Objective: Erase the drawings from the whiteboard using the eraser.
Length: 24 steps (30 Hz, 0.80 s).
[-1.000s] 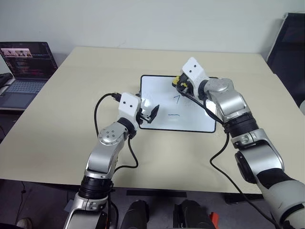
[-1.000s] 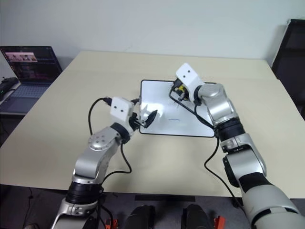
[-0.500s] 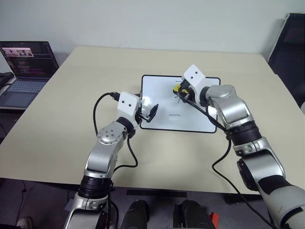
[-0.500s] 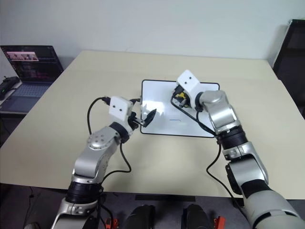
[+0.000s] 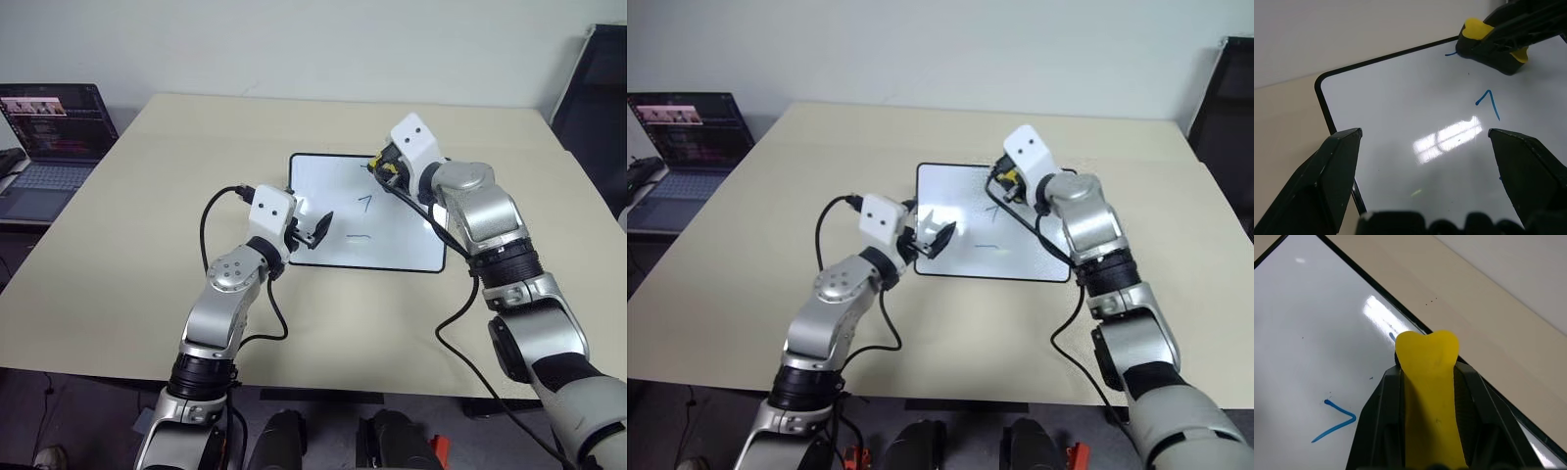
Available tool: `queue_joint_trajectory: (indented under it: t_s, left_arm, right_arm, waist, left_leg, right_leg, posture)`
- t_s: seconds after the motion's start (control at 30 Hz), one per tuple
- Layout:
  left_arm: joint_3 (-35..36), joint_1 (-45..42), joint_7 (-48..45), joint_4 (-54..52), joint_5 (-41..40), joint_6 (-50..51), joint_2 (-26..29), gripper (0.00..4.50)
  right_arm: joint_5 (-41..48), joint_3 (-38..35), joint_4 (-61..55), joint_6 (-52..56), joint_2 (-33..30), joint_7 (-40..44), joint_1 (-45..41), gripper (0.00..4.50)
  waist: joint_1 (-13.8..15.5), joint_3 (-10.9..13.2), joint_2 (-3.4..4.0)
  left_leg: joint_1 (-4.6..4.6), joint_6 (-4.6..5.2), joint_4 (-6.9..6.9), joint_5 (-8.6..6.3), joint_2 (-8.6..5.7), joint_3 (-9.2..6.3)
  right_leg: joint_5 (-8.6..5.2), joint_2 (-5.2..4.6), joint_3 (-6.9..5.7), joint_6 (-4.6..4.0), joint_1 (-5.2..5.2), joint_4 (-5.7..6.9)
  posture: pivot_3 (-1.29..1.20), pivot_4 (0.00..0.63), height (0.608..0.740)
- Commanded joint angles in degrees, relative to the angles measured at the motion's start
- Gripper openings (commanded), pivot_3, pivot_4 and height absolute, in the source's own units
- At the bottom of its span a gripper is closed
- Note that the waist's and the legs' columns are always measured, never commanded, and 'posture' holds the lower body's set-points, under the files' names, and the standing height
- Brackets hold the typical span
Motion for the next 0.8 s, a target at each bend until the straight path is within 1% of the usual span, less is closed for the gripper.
queue_joint_trajectory:
  t_s: [0.03,0.43,0.67,0.8]
  left_arm:
    - [0.6,-0.7,0.1,-1.7,0.2,-1.0,0.2,4.5]
    - [1.1,0.8,1.2,-4.1,0.3,0.0,0.5,4.5]
    - [0.7,0.7,1.6,-4.1,0.2,0.2,0.3,4.5]
    - [0.2,0.3,1.1,-3.2,-0.1,-0.2,0.0,4.5]
  right_arm:
    - [0.2,0.0,1.3,-3.1,1.4,-0.1,-2.5,0.99]
    - [-0.7,1.2,6.6,-6.4,4.8,0.1,-4.7,0.99]
    - [-3.0,1.4,9.7,-8.4,2.9,-1.7,-5.6,0.99]
    - [-4.0,1.5,8.9,-7.7,0.7,-2.0,-4.2,0.99]
  waist:
    - [0.0,0.0,0.0]
    - [-0.1,0.0,0.0]
    - [0.0,0.0,0.0]
    - [0.2,0.0,0.0]
  left_leg:
    - [0.0,0.0,0.0,0.0,0.0,0.0]
    - [0.04,0.0,0.01,0.0,0.02,0.02]
    - [0.03,0.0,0.02,0.0,0.02,0.02]
    - [0.03,-0.01,0.03,0.01,0.0,0.0]
  right_leg:
    - [0.0,0.0,0.0,0.0,-0.01,0.0]
    - [0.0,0.01,0.0,0.0,-0.01,0.1]
    - [0.0,0.01,0.01,0.0,-0.01,0.1]
    - [0.0,0.0,0.0,0.0,0.01,0.12]
  posture:
    - [0.0,0.15,0.74]
    - [0.0,0.15,0.74]
    - [0.0,0.15,0.74]
    - [0.0,0.15,0.74]
